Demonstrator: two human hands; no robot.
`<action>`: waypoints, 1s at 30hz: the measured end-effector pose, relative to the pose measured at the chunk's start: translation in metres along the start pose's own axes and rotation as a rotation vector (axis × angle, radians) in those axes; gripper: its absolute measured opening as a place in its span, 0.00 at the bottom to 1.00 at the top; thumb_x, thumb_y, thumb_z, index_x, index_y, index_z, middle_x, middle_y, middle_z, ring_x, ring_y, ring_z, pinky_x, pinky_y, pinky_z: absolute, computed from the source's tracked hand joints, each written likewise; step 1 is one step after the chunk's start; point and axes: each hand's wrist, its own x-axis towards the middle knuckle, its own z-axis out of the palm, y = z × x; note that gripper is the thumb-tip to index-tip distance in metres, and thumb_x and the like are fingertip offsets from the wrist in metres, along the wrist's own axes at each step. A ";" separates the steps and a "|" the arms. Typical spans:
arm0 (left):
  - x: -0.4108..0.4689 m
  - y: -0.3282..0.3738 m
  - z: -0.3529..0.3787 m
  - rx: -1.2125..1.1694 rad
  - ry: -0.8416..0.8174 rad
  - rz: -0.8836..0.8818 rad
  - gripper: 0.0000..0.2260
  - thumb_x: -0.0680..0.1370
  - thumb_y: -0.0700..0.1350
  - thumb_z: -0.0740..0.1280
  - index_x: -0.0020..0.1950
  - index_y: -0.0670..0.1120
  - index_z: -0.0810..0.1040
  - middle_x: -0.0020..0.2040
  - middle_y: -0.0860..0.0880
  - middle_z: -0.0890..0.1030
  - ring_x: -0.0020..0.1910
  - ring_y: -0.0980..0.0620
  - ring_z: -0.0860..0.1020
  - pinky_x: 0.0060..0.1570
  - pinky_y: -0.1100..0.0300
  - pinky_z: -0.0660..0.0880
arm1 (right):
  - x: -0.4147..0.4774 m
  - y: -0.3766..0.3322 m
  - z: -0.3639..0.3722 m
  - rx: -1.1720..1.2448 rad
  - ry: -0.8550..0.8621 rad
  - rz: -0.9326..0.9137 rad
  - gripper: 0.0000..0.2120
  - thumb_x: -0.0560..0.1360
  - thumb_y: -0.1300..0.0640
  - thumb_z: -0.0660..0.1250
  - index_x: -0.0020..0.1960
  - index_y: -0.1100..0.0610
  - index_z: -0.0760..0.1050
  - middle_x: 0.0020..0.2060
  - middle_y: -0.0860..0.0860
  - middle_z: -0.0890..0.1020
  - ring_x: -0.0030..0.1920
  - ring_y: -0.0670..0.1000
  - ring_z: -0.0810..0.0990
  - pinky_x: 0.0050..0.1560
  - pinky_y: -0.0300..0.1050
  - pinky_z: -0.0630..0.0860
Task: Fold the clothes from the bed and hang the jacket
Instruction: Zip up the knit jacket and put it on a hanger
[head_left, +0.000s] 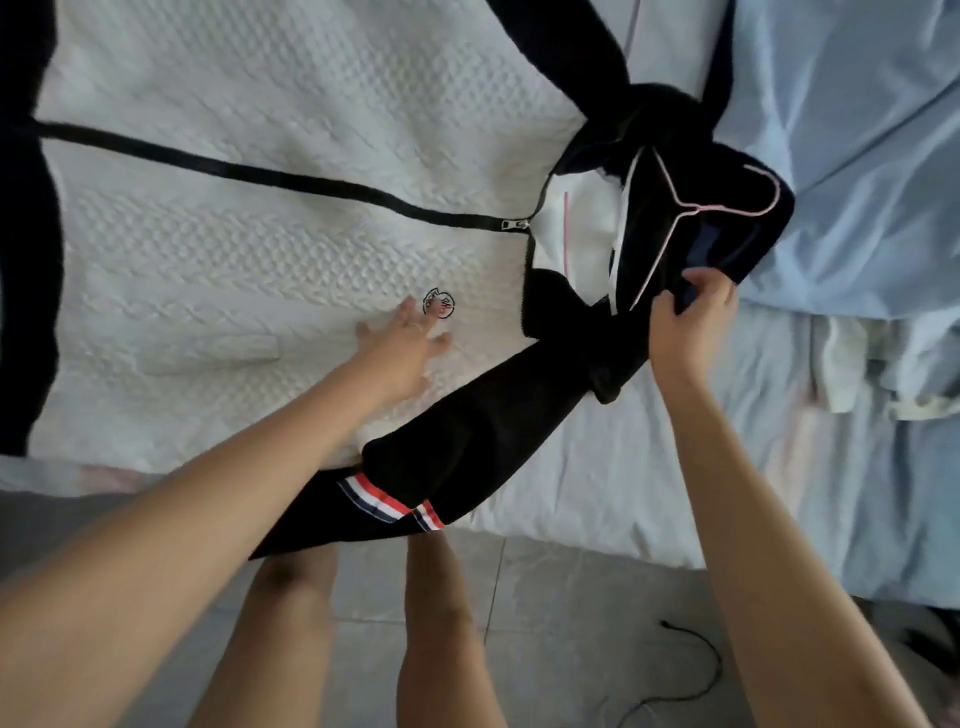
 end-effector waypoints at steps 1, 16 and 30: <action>0.005 -0.002 0.001 0.058 -0.031 0.005 0.31 0.79 0.43 0.63 0.77 0.57 0.52 0.78 0.51 0.38 0.77 0.45 0.38 0.67 0.31 0.57 | 0.021 -0.006 0.003 0.042 -0.044 0.110 0.13 0.74 0.61 0.63 0.59 0.59 0.69 0.51 0.49 0.71 0.48 0.46 0.70 0.45 0.29 0.65; -0.088 0.015 -0.082 -0.820 0.523 0.052 0.14 0.78 0.39 0.63 0.65 0.43 0.75 0.64 0.46 0.76 0.63 0.50 0.74 0.56 0.67 0.68 | -0.039 -0.173 -0.078 0.538 -0.305 -0.023 0.13 0.80 0.52 0.54 0.40 0.56 0.65 0.25 0.50 0.64 0.22 0.47 0.60 0.23 0.40 0.60; -0.379 0.021 -0.333 -0.847 1.301 0.095 0.18 0.78 0.42 0.64 0.67 0.45 0.68 0.60 0.51 0.75 0.57 0.55 0.73 0.52 0.68 0.66 | -0.176 -0.455 -0.282 0.359 -0.462 -0.666 0.26 0.81 0.41 0.52 0.31 0.57 0.62 0.19 0.53 0.69 0.18 0.53 0.70 0.25 0.41 0.68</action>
